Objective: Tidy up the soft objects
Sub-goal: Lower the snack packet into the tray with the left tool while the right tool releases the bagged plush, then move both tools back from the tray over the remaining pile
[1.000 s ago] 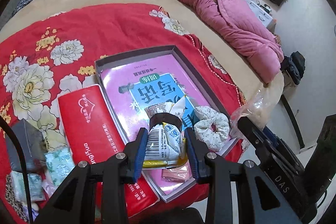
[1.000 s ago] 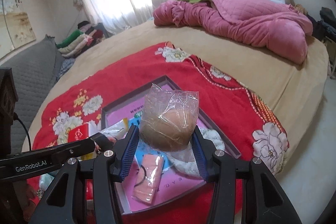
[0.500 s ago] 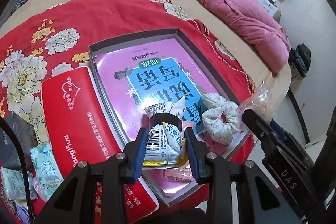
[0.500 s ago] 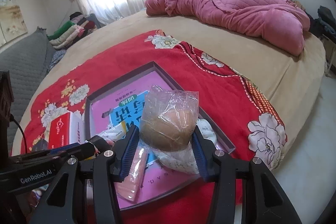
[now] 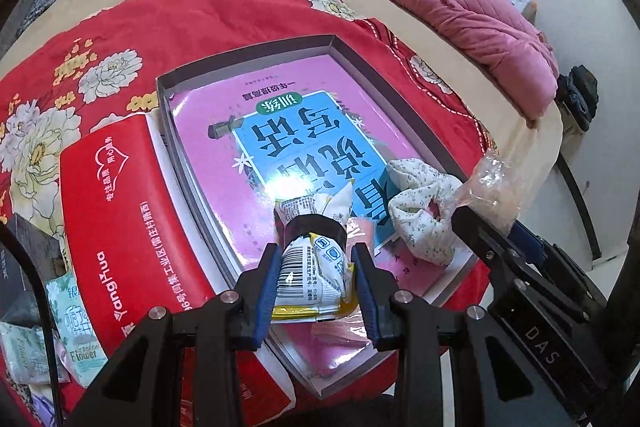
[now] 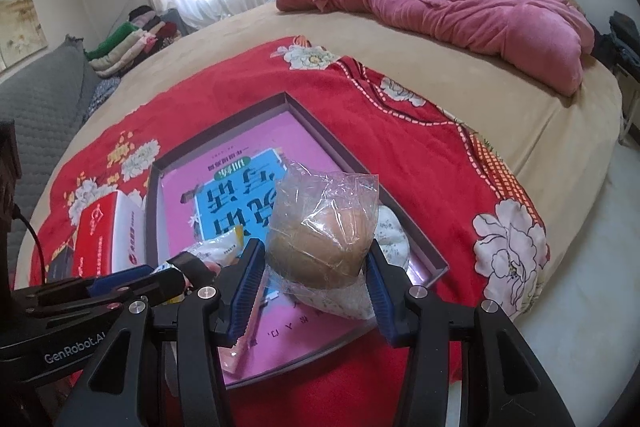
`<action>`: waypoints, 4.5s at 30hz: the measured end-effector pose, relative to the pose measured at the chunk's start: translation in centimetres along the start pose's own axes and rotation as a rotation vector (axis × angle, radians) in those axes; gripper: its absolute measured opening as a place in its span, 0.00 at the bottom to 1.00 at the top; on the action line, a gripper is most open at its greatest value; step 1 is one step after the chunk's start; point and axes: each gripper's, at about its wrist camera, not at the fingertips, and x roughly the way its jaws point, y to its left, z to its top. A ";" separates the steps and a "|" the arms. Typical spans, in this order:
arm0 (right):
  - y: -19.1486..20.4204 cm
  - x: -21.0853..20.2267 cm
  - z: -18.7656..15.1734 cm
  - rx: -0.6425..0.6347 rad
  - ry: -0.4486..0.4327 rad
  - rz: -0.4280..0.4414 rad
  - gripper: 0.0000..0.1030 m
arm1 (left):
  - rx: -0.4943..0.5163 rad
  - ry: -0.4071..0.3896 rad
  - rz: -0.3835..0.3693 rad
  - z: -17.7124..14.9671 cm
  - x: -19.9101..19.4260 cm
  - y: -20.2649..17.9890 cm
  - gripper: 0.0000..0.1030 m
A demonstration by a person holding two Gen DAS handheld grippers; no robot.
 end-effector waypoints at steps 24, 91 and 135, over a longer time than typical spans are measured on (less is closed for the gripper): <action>-0.1 3.6 -1.7 -0.014 0.119 -0.004 0.51 | 0.058 0.027 0.027 -0.6 0.7 -0.8 0.36; -1.4 -5.1 0.5 0.134 -0.113 -0.046 0.75 | 0.092 -0.072 0.100 -3.4 -7.0 0.0 0.76; 7.8 -16.0 0.2 -0.056 -0.242 -0.020 0.77 | -0.010 -0.220 0.216 -7.0 -18.5 5.7 0.77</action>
